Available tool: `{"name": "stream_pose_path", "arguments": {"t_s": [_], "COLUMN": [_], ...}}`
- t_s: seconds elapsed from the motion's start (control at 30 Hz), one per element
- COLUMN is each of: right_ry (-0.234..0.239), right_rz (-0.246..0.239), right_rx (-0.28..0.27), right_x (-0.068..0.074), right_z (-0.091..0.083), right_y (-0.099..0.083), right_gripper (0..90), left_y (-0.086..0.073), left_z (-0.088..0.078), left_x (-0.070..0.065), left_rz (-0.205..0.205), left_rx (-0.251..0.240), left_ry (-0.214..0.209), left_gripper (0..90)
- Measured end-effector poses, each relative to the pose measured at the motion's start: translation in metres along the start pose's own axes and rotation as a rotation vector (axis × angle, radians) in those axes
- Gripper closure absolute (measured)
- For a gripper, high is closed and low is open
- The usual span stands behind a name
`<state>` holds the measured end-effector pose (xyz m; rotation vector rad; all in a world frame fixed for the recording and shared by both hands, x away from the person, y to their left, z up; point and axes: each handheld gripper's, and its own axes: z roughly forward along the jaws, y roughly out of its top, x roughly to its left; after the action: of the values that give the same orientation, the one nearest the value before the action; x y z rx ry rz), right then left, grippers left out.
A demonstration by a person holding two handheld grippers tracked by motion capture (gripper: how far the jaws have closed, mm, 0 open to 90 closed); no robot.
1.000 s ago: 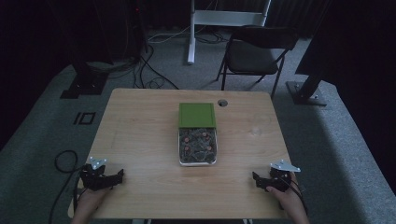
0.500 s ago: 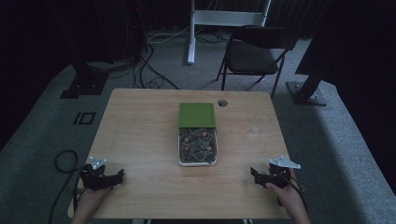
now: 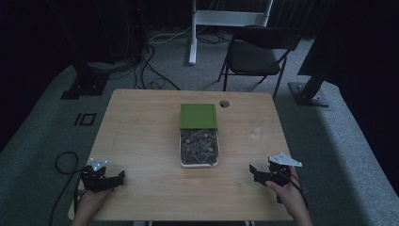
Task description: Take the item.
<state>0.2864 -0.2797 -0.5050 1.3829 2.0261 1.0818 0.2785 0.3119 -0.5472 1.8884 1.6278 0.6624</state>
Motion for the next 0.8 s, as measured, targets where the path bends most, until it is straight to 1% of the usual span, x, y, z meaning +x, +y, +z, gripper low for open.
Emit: {"name": "stream_pose_path", "arguments": {"t_s": [0.33, 0.43, 0.63, 0.8], "right_ry": [0.021, 0.028, 0.047, 0.062], "right_rz": [-0.034, -0.038, -0.047, -0.066], "right_rx": [-0.031, -0.036, -0.048, -0.061], "right_x": [0.013, 0.015, 0.025, 0.031], "right_z": [-0.001, -0.001, 0.001, 0.002], "right_y": [0.016, 0.019, 0.03, 0.038], "right_gripper": [11.3, 11.3, 11.3, 11.3], "left_y": [0.0, 0.0, 0.0, 0.0], "left_z": [0.0, 0.0, 0.0, 0.0], "left_x": [0.0, 0.0, 0.0, 0.0], "left_rz": [0.0, 0.0, -0.001, -0.002], "left_rx": [0.0, 0.0, -0.001, -0.001], "left_ry": [0.0, 0.0, 0.0, 0.0], "left_gripper": [1.7, 1.7, 1.7, 1.6]}}
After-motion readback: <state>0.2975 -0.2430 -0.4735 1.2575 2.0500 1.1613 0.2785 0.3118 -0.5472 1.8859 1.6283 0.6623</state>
